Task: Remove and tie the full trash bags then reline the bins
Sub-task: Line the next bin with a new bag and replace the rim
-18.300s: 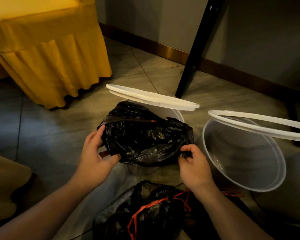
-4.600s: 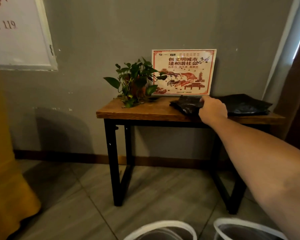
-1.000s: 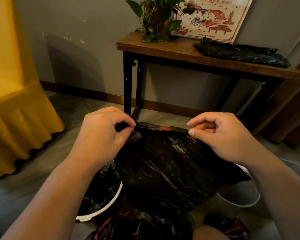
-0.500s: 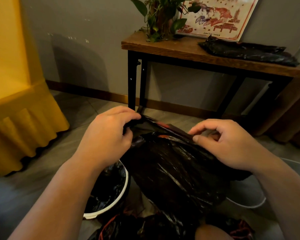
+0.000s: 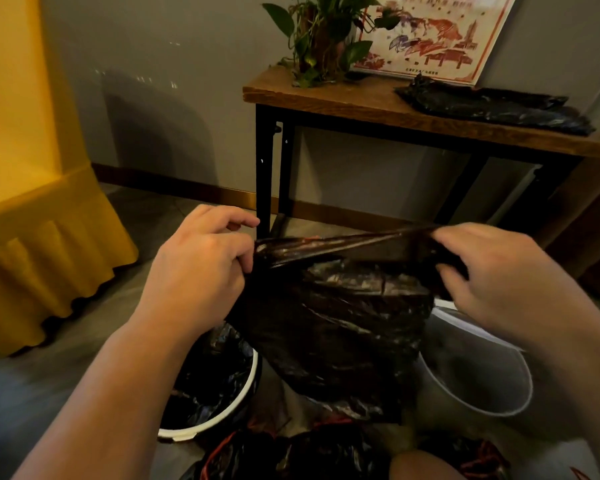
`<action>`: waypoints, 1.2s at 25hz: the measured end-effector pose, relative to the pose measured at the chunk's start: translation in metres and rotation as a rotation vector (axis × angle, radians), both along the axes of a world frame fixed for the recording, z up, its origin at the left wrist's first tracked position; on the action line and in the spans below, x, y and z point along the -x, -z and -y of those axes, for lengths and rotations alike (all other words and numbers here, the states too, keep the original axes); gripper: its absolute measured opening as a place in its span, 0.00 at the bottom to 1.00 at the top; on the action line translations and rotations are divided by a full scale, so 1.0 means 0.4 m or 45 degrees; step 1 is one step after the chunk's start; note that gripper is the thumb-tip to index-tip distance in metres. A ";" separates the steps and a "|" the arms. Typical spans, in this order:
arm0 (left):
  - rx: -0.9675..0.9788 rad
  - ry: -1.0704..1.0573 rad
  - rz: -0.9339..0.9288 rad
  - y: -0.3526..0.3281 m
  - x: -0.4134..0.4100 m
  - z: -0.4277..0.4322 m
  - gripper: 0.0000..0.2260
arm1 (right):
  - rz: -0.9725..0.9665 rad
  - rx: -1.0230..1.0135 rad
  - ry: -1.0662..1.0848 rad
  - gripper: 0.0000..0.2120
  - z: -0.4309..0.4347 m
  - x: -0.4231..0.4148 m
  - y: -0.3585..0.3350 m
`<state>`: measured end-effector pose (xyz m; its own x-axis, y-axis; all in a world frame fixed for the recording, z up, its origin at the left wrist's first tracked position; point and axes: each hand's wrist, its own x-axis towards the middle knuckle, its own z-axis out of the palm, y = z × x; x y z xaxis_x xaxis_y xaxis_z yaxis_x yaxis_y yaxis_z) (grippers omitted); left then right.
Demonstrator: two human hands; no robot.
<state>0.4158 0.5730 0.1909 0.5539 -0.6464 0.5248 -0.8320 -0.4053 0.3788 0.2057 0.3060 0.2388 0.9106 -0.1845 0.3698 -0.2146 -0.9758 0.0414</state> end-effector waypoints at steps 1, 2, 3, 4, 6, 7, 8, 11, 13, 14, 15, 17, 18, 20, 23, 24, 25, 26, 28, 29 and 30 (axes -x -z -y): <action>0.001 0.011 0.018 -0.002 0.000 -0.005 0.11 | 0.052 0.014 0.021 0.18 0.009 -0.001 -0.008; -0.016 0.020 0.036 -0.005 -0.001 -0.011 0.11 | 0.093 0.028 0.034 0.17 0.014 0.001 -0.017; -0.057 0.011 0.044 -0.008 -0.001 -0.017 0.10 | 0.104 0.060 0.049 0.16 0.017 0.006 -0.023; -0.116 -0.028 0.044 -0.012 -0.001 -0.022 0.10 | 0.088 0.114 0.071 0.14 0.020 0.013 -0.028; -0.221 -0.147 0.041 -0.017 -0.004 -0.026 0.13 | 0.019 0.238 0.129 0.11 0.025 0.031 -0.033; -0.267 -0.193 0.005 -0.020 -0.006 -0.025 0.19 | -0.009 0.293 0.155 0.11 0.030 0.036 -0.033; -0.311 -0.218 -0.057 -0.023 -0.007 -0.023 0.26 | -0.023 0.340 0.167 0.12 0.039 0.043 -0.030; -0.403 -0.214 -0.286 -0.035 -0.002 -0.017 0.43 | 0.095 0.383 0.218 0.16 0.054 0.050 -0.030; -0.467 -0.214 -0.324 -0.041 0.011 -0.004 0.48 | 0.253 0.388 0.267 0.15 0.041 0.047 -0.027; -0.507 -0.237 -0.282 -0.043 0.020 0.007 0.46 | 0.318 0.387 0.289 0.13 0.029 0.043 -0.020; -0.515 -0.270 -0.200 -0.042 0.028 0.019 0.40 | 0.351 0.358 0.304 0.10 0.019 0.035 -0.010; -0.376 -0.255 -0.019 -0.041 0.041 0.042 0.17 | 0.349 0.182 0.282 0.07 0.005 0.020 0.022; -0.287 -0.214 0.028 -0.038 0.044 0.047 0.07 | 0.306 0.075 0.262 0.09 0.005 0.016 0.038; -0.233 -0.121 0.003 -0.016 0.042 0.054 0.08 | 0.178 -0.091 0.282 0.11 0.008 0.021 0.071; -0.472 -0.064 -0.120 0.029 0.042 0.070 0.15 | 0.076 -0.040 0.418 0.07 0.002 0.056 0.118; -0.538 -0.073 -0.143 0.046 0.043 0.079 0.15 | 0.049 -0.032 0.436 0.06 -0.007 0.066 0.126; -0.579 -0.081 -0.168 0.061 0.046 0.087 0.15 | -0.009 -0.052 0.460 0.10 -0.012 0.073 0.139; -0.602 -0.082 -0.198 0.076 0.048 0.095 0.15 | -0.089 -0.059 0.488 0.16 -0.015 0.084 0.154; -0.647 -0.082 -0.255 0.107 0.054 0.099 0.19 | -0.221 -0.074 0.545 0.23 -0.015 0.103 0.181; -0.674 -0.086 -0.264 0.123 0.056 0.098 0.22 | -0.251 -0.108 0.539 0.22 -0.014 0.112 0.190; -0.703 -0.099 -0.247 0.137 0.056 0.098 0.25 | -0.278 -0.114 0.515 0.17 -0.015 0.122 0.204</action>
<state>0.3934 0.5338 0.1360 0.6628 -0.7488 0.0061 -0.7285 -0.6429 0.2367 0.1570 0.3121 0.1571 0.8135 -0.5634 0.1442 -0.5743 -0.8173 0.0470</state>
